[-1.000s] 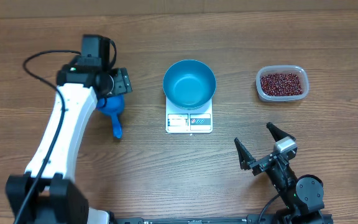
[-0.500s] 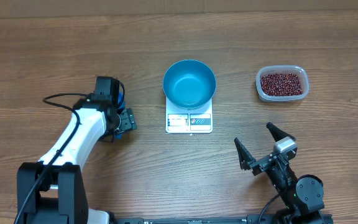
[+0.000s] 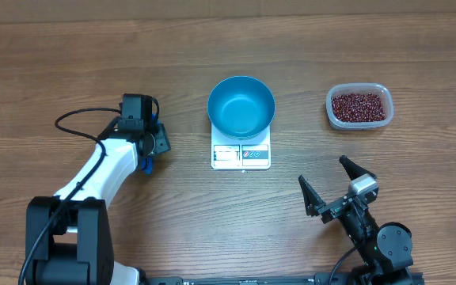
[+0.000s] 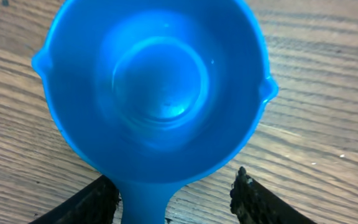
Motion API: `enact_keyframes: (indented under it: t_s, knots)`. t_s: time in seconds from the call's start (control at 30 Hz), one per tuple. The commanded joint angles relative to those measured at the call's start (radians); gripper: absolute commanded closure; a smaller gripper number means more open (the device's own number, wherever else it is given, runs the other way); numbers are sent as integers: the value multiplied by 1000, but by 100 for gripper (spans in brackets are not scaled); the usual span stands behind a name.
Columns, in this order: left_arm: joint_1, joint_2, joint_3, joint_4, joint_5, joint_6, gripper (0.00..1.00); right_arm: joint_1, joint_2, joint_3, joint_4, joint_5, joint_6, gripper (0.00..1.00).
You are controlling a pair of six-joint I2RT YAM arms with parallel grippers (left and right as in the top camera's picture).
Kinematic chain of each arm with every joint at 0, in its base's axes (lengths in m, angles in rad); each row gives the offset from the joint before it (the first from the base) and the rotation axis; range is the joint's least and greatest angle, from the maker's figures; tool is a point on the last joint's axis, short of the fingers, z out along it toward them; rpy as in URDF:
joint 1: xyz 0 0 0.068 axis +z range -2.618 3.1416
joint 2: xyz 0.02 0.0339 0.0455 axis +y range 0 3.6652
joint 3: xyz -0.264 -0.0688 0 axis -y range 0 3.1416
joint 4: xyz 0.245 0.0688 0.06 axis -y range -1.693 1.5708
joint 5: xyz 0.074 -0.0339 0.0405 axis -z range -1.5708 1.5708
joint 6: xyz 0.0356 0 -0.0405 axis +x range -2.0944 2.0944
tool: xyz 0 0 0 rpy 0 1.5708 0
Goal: Scoop item into bowl and weigh 150g on scale
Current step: 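Lower the left gripper and close it on the scoop handle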
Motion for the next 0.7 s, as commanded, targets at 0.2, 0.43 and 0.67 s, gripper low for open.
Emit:
enact_keyframes:
  t_s: [0.2, 0.43, 0.67]
  knots:
    - [3, 10, -3, 1, 99, 5, 55, 5, -8, -11, 5, 10, 3, 0]
    - [3, 10, -3, -43, 133, 5, 60, 5, -8, -11, 5, 10, 3, 0]
    - [5, 10, -3, -34, 82, -27, 58, 5, -8, -11, 5, 10, 3, 0]
